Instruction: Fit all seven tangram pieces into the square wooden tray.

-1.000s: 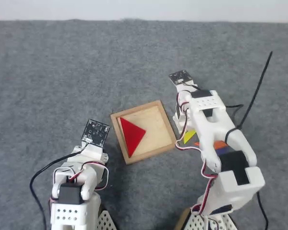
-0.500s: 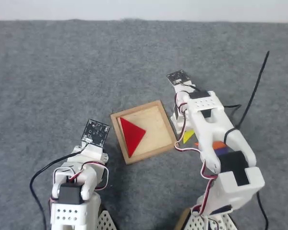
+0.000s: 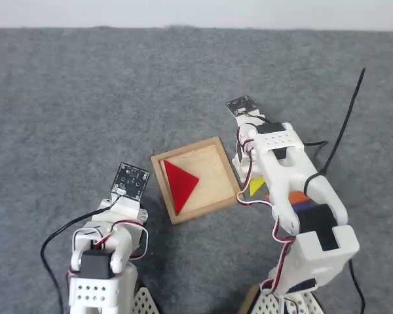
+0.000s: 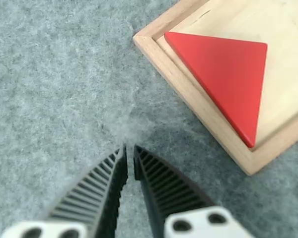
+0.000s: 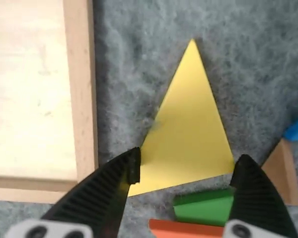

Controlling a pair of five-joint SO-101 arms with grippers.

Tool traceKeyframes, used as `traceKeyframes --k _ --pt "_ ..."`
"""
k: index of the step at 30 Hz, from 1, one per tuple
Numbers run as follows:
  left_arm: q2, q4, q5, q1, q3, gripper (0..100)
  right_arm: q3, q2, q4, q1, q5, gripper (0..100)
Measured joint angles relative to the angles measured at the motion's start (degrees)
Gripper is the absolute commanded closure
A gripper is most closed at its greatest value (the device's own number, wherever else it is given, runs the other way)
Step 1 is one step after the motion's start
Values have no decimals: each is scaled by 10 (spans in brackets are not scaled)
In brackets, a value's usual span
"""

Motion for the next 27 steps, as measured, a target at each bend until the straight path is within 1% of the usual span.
traceKeyframes --k 4,16,21,27 --pt "0 0 0 0 0 978 9 13 2 -20 8 691" --pt "0 0 0 0 0 978 23 5 -1 -18 18 695" --pt "0 0 0 0 0 978 25 4 -15 -9 18 785" --pt "0 0 0 0 0 978 31 -11 -25 15 18 786"
